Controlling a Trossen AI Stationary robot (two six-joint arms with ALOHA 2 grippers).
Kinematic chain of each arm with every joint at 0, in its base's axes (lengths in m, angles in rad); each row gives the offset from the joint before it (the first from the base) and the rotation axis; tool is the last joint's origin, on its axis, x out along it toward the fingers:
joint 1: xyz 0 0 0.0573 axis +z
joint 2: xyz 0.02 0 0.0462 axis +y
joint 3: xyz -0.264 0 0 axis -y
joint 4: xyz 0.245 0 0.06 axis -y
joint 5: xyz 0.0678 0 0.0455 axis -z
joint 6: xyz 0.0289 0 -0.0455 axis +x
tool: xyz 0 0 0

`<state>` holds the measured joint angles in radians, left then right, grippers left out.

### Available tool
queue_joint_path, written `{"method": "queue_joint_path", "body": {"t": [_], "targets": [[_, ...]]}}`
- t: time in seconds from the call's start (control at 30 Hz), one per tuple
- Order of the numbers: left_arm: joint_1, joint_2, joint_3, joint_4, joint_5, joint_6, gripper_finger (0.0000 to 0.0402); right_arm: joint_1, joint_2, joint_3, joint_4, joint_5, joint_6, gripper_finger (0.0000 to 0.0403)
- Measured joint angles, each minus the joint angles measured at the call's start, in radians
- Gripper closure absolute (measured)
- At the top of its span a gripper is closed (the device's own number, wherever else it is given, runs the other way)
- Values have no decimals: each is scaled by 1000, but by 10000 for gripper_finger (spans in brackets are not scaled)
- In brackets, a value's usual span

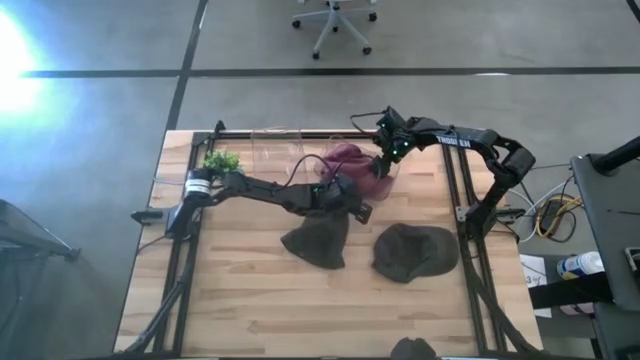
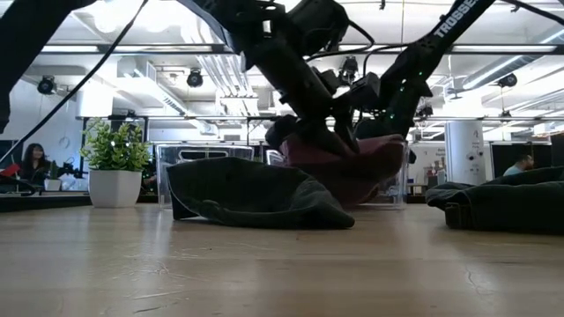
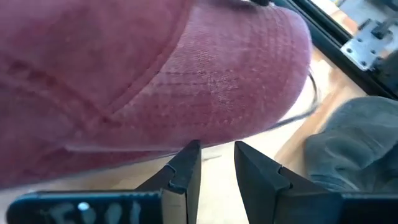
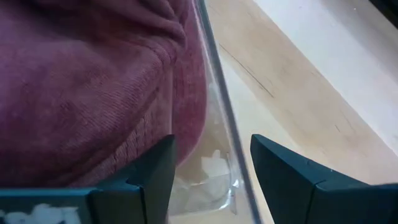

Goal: Pick & Place hat
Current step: Put the red cap into the right transparent bin

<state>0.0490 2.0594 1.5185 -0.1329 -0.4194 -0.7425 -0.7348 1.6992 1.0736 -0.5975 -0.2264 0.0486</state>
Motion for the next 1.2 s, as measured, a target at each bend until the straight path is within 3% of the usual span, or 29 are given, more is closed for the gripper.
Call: {"method": "queue_joint_path", "body": {"t": [0.23,0.53,0.8,1.03,1.2], "targets": [[-2,31,73,-41,44,64,305,6,-4,0,3,-4,2,197],[-3,21,85,-70,-44,91,305,9,-63,0,8,99,-13,197],[-1,21,86,-71,-61,67,305,9,-144,0,9,107,-14,197],[-2,21,89,-68,-69,55,305,-79,-114,-5,9,121,156,197],[-2,19,91,-52,-73,50,305,-133,-82,-5,13,123,169,197]]}}
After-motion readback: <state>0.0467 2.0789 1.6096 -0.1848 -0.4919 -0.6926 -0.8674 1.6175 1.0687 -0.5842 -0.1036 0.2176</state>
